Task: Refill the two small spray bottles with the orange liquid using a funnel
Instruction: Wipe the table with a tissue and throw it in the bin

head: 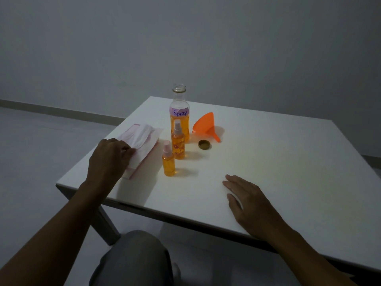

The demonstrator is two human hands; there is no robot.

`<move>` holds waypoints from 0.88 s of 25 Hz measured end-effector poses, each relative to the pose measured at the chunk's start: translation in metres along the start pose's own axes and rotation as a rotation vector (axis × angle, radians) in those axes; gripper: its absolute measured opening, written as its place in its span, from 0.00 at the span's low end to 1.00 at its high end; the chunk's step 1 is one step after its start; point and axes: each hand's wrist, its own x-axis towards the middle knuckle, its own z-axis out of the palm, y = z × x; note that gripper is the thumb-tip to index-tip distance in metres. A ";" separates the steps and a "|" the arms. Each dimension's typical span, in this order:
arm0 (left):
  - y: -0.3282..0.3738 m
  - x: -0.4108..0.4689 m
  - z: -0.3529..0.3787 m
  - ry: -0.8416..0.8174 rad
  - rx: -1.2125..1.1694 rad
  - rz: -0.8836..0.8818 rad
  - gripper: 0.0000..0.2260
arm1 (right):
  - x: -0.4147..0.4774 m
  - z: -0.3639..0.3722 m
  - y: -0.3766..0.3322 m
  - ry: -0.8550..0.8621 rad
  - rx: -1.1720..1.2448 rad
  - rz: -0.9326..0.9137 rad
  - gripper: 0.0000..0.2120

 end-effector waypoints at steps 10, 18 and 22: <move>0.045 -0.007 -0.066 0.128 -0.193 0.198 0.09 | 0.003 -0.013 -0.008 -0.049 0.116 0.042 0.21; 0.163 -0.017 -0.082 -0.454 -0.634 0.400 0.08 | 0.007 -0.100 -0.035 -0.004 0.822 0.099 0.38; 0.206 -0.021 -0.037 -0.657 -0.879 0.241 0.09 | -0.007 -0.117 -0.016 -0.004 0.926 0.276 0.17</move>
